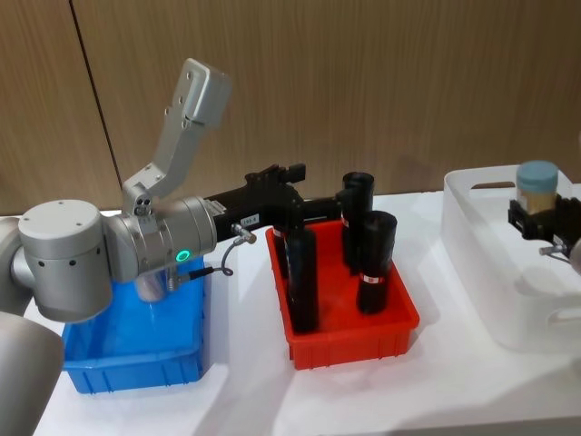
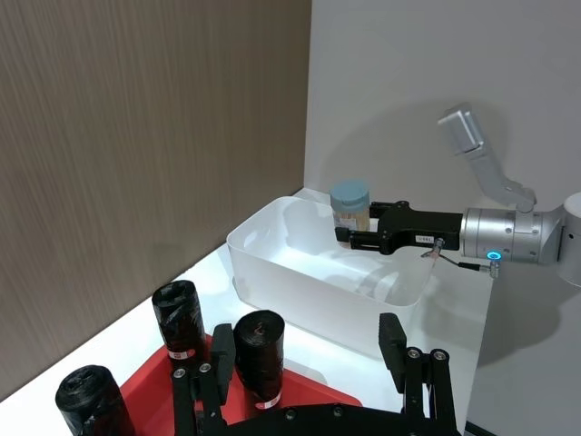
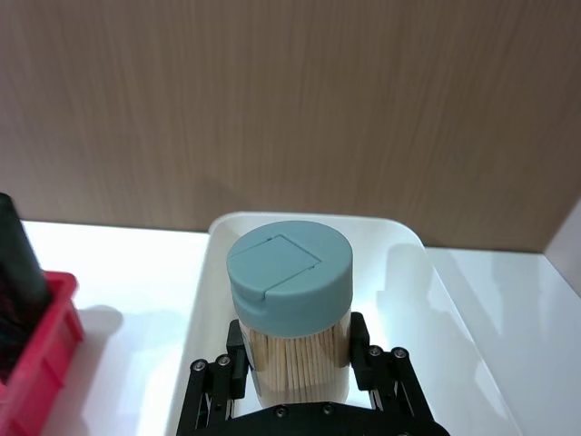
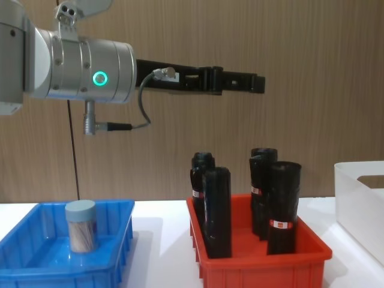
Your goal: Pick the cotton swabs from the blue box and place them into the white box.
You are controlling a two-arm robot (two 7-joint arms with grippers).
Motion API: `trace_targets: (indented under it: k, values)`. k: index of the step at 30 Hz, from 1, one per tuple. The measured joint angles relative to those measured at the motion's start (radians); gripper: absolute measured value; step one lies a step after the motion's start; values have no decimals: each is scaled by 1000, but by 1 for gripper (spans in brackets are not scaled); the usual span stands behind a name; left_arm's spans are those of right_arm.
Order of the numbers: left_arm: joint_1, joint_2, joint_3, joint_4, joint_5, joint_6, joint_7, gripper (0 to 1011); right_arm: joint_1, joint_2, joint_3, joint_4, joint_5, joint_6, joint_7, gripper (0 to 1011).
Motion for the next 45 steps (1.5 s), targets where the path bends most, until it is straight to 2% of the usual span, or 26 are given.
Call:
trace_targets:
  k: [13, 24, 27, 28, 32, 33, 34, 37, 45]
  values:
    - [0, 0, 0, 0, 0, 0, 0, 1000, 71, -6, 0, 139, -41, 46, 14, 639]
    - [0, 0, 0, 0, 0, 0, 0, 1000, 125, -17, -7, 249, -60, 57, 32, 639]
    - [0, 0, 0, 0, 0, 0, 0, 999, 135, -19, -8, 269, -63, 57, 36, 701]
    - [0, 0, 0, 0, 0, 0, 0, 1000, 137, -20, -8, 273, -64, 57, 37, 755]
    - [0, 0, 0, 0, 0, 0, 0, 999, 147, -22, -9, 294, -65, 54, 41, 829]
    - [0, 0, 0, 0, 0, 0, 0, 1000, 149, -22, -9, 297, -66, 53, 42, 897]
    - [0, 0, 0, 0, 0, 0, 0, 1000, 150, -23, -9, 299, -66, 52, 43, 897]
    - [0, 0, 0, 0, 0, 0, 0, 1000, 154, -24, -9, 308, -66, 46, 44, 988]
    - [0, 0, 0, 0, 0, 0, 0, 1000, 152, -24, -5, 306, -64, 25, 43, 1001]
